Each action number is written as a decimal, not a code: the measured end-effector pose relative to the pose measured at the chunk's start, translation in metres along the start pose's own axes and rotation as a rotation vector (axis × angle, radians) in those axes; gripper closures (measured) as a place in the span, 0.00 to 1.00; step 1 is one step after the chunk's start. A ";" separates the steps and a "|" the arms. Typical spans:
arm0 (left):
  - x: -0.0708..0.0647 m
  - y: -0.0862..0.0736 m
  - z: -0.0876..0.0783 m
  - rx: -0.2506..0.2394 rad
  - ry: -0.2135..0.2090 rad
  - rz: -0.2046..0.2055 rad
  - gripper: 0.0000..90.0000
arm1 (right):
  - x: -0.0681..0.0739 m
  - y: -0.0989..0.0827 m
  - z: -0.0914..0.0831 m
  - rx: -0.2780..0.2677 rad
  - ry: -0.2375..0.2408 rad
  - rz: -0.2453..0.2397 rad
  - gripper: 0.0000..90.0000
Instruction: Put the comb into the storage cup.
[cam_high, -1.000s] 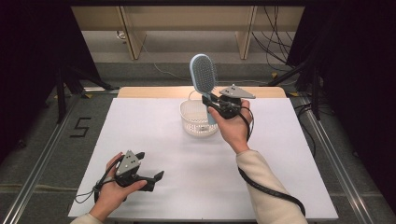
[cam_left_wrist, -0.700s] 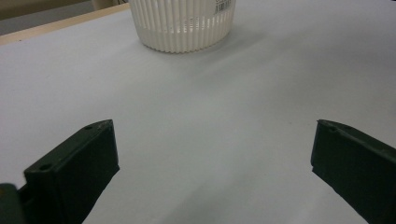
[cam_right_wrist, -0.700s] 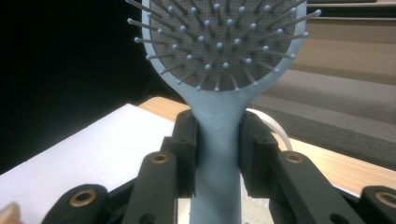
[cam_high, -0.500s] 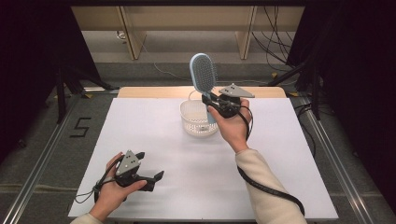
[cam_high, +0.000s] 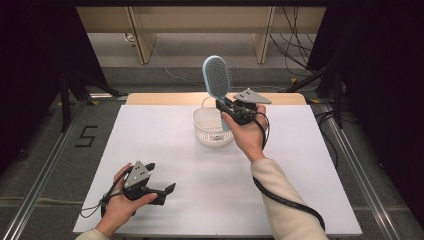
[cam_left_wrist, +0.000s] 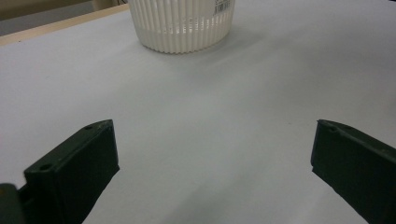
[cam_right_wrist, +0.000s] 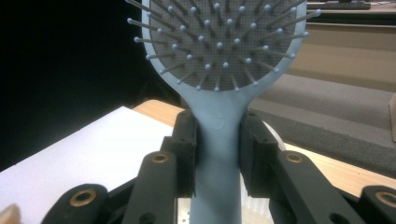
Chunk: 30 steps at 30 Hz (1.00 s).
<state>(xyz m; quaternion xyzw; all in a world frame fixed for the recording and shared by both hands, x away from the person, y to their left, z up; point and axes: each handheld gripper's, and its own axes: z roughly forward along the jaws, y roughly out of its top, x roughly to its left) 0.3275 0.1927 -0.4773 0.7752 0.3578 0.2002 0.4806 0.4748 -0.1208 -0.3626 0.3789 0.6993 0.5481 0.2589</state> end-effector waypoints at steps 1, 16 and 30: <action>0.000 0.000 0.000 0.000 0.000 0.000 0.00 | 0.000 0.000 0.000 0.000 0.000 -0.001 0.78; 0.000 0.000 0.000 0.000 0.001 0.000 0.00 | -0.001 0.000 0.005 -0.005 -0.005 -0.020 0.78; 0.000 0.000 0.000 -0.001 0.000 -0.002 0.00 | -0.003 0.001 0.009 -0.009 -0.005 -0.022 0.78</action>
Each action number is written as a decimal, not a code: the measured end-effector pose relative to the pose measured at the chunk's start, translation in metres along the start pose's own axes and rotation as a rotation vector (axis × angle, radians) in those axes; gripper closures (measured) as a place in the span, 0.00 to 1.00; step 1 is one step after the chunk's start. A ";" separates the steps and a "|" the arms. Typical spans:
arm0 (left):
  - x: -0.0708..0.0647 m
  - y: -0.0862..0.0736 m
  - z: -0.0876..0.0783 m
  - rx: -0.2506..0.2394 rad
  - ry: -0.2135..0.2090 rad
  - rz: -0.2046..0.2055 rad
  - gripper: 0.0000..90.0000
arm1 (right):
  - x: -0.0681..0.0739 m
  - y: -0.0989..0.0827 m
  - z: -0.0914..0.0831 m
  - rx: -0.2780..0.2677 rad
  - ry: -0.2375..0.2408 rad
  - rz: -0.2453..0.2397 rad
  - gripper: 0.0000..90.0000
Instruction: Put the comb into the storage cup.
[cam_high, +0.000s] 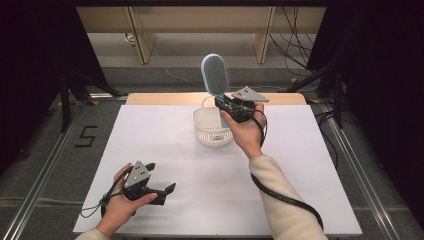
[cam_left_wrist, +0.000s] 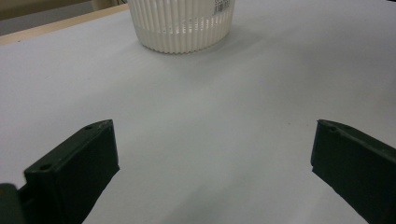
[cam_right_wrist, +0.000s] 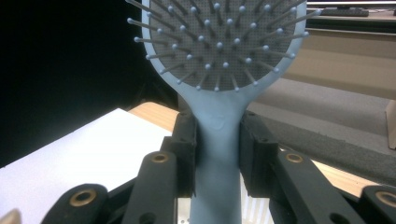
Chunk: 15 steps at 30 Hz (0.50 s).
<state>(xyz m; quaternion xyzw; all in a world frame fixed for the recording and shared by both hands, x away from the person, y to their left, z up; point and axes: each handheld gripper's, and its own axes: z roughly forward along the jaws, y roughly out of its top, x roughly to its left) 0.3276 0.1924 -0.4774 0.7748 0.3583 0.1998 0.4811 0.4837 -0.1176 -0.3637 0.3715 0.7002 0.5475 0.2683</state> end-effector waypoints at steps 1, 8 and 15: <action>0.000 0.000 0.000 0.000 0.000 0.000 0.00 | 0.000 0.000 0.000 -0.001 -0.001 0.001 0.78; 0.000 0.000 0.000 -0.001 -0.001 -0.001 0.00 | -0.002 -0.001 0.004 0.000 0.004 0.000 0.78; 0.000 0.000 0.000 -0.001 0.000 0.000 0.00 | -0.003 -0.002 0.006 0.002 0.002 0.000 0.78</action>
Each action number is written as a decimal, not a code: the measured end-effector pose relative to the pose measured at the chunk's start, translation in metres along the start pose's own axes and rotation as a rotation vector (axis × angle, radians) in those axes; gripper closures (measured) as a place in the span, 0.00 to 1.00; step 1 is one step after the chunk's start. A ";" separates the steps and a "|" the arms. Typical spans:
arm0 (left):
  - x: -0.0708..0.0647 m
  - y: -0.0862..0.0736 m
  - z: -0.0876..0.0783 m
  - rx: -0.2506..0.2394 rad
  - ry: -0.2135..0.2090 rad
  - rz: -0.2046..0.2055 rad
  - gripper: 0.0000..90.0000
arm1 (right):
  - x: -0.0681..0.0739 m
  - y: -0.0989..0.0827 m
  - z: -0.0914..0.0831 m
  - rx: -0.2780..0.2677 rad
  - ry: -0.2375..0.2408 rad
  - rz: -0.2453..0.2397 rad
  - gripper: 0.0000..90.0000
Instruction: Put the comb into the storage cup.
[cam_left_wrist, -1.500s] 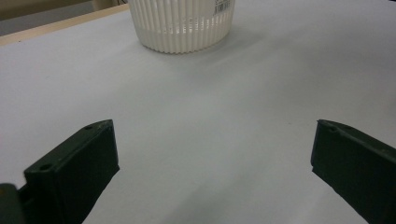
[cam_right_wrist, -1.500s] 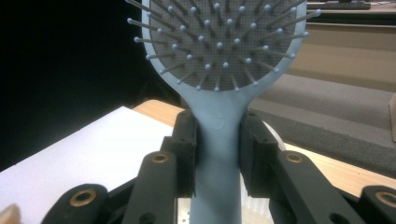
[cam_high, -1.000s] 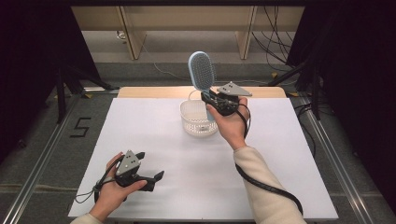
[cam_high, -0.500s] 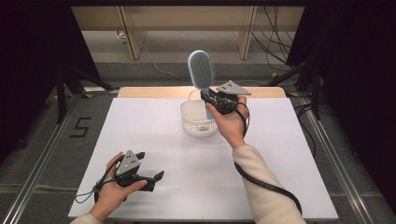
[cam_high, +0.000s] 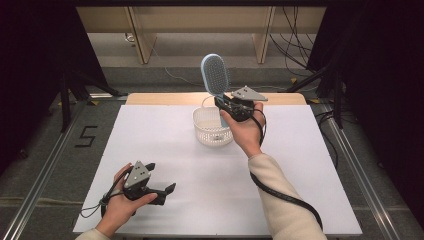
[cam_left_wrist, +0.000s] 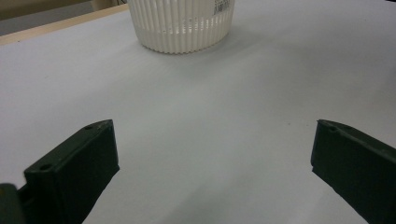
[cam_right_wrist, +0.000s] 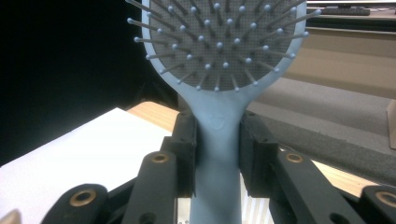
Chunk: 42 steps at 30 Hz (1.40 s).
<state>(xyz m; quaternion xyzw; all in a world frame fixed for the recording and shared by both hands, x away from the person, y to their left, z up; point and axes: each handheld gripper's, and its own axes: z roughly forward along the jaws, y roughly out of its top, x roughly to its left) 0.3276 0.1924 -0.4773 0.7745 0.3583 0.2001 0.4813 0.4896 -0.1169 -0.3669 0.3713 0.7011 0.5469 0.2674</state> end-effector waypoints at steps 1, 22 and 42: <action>0.000 0.000 0.000 0.000 -0.001 -0.001 0.00 | 0.000 0.000 0.000 0.001 0.001 0.000 0.78; 0.000 0.000 0.000 0.001 -0.003 0.001 0.00 | -0.003 -0.001 0.007 0.011 -0.005 0.000 0.78; 0.000 0.000 0.000 0.001 -0.002 0.002 0.00 | -0.005 -0.001 0.011 0.020 -0.008 0.000 0.78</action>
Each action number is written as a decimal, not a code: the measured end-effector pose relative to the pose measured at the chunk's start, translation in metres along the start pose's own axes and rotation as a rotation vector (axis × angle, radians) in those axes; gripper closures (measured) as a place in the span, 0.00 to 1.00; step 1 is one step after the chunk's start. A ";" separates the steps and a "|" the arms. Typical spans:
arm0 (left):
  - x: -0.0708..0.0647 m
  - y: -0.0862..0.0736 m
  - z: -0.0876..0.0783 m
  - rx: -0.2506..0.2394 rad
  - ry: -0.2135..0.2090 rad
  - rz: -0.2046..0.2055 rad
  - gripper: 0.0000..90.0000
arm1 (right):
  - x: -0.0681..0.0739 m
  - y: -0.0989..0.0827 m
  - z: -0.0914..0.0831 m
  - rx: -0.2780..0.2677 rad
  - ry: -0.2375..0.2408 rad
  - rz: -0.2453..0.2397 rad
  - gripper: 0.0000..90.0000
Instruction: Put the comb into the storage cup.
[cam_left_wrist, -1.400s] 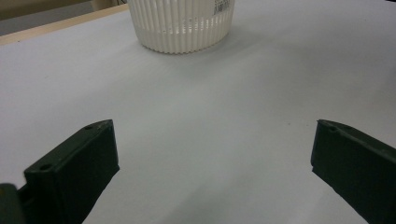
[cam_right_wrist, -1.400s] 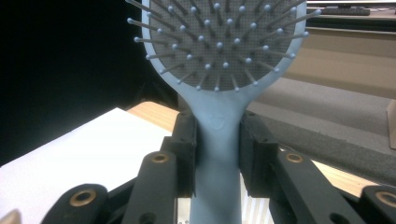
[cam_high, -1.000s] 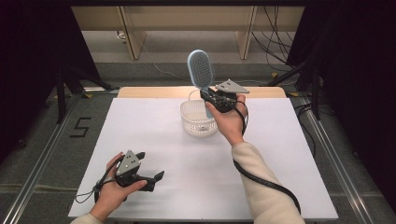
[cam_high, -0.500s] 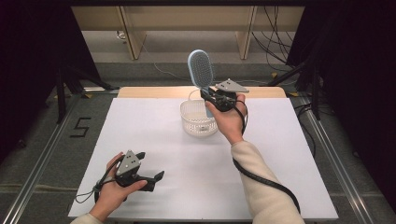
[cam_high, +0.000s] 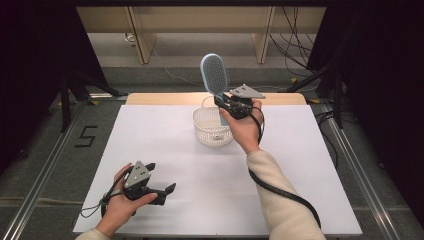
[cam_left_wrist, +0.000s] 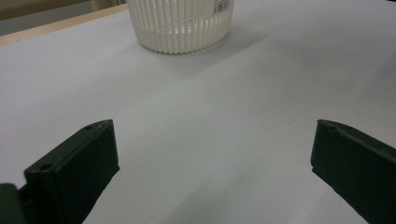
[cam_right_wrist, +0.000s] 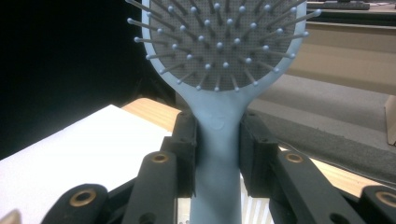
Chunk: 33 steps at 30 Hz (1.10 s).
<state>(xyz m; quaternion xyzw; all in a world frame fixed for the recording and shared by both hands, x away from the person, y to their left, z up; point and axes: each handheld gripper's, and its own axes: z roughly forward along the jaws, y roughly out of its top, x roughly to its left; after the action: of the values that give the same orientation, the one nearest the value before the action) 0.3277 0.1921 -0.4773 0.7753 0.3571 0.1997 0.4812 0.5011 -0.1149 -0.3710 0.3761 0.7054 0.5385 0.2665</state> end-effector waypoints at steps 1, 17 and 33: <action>0.000 0.000 0.000 0.000 0.000 -0.001 0.00 | 0.000 0.000 0.000 0.001 0.000 0.002 0.78; 0.000 0.000 0.000 -0.001 -0.001 -0.002 0.00 | -0.002 0.000 0.004 0.007 -0.005 0.000 0.78; 0.000 0.000 0.000 -0.001 -0.002 -0.002 0.00 | -0.001 0.001 0.008 0.009 -0.001 -0.004 0.78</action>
<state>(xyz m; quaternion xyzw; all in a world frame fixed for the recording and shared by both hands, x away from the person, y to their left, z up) 0.3278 0.1918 -0.4774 0.7749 0.3575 0.1987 0.4820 0.5084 -0.1114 -0.3725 0.3762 0.7085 0.5344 0.2663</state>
